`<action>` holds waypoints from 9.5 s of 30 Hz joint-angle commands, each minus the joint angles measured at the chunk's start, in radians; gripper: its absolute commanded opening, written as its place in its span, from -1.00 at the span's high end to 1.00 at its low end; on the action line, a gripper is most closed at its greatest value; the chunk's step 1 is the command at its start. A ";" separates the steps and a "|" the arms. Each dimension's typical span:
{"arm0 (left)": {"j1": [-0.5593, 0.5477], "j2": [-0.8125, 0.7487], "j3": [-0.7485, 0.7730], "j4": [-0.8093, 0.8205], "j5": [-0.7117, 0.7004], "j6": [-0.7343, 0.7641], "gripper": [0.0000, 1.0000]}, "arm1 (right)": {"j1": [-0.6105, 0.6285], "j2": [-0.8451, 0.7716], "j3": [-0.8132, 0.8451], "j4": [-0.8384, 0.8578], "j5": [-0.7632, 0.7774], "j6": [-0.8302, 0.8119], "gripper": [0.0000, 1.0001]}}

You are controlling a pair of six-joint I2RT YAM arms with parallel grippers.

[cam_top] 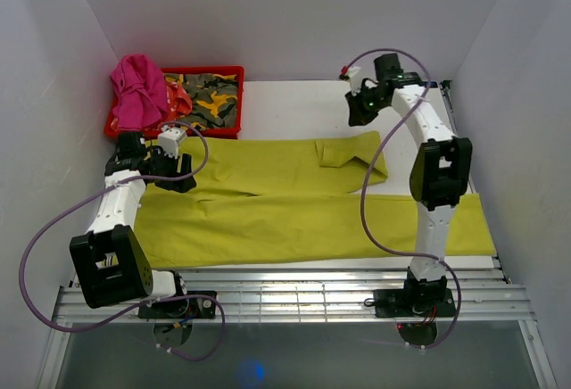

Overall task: Fold and stack the trousers
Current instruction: Flatten the trousers out, then fold the trousers

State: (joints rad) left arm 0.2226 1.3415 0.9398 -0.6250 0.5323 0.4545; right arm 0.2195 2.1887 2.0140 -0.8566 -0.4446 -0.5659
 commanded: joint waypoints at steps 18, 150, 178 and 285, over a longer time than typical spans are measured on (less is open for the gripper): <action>0.003 -0.008 -0.002 0.015 0.038 -0.014 -0.51 | -0.100 -0.046 0.118 -0.165 -0.138 -0.109 -0.86; 0.095 0.310 0.274 -0.118 -0.064 0.104 -0.43 | -0.399 -0.479 -0.684 0.183 0.117 0.035 -0.55; 0.261 0.206 0.397 -0.367 0.069 0.490 -0.73 | -0.341 -0.563 -0.803 -0.093 0.178 -0.532 -0.53; 0.222 0.697 1.108 0.116 -0.100 0.263 1.00 | -0.600 -0.210 -0.109 0.258 0.072 -0.499 0.85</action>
State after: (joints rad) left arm 0.4019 2.0937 1.9404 -0.6182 0.5381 0.7593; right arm -0.3332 2.0537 1.8774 -0.6807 -0.4423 -1.0931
